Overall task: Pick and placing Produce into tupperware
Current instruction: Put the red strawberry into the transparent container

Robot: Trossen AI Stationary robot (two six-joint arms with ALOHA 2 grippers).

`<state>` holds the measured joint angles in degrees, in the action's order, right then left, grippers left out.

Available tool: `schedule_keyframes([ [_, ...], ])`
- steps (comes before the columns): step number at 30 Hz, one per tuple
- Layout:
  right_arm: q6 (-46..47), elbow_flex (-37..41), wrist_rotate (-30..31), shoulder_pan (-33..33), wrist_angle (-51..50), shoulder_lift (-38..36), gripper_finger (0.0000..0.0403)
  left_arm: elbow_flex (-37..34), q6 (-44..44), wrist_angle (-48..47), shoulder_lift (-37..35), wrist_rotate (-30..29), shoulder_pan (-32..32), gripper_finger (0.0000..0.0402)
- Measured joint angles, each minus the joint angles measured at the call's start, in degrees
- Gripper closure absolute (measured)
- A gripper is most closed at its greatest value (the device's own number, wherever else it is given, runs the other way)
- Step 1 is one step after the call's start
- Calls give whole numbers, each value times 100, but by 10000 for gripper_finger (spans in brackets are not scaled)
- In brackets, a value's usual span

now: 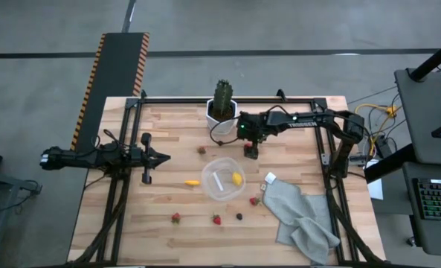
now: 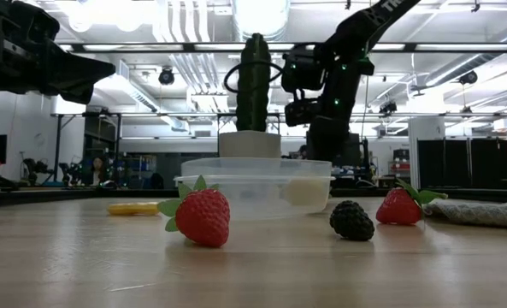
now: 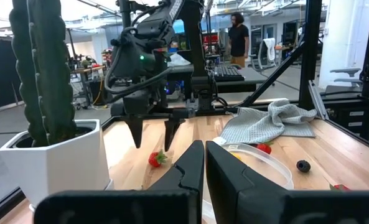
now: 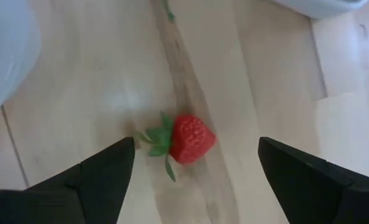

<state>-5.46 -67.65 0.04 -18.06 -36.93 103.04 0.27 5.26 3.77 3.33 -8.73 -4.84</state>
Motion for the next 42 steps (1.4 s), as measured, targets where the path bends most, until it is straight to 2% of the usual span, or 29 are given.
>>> schedule_keyframes([
  [12,-119,614,-21,-37,882,2,72,0,4,5,0,-13,0,402],
  [42,-92,884,-65,-76,1355,2,75,0,11,7,0,-13,1,402],
])
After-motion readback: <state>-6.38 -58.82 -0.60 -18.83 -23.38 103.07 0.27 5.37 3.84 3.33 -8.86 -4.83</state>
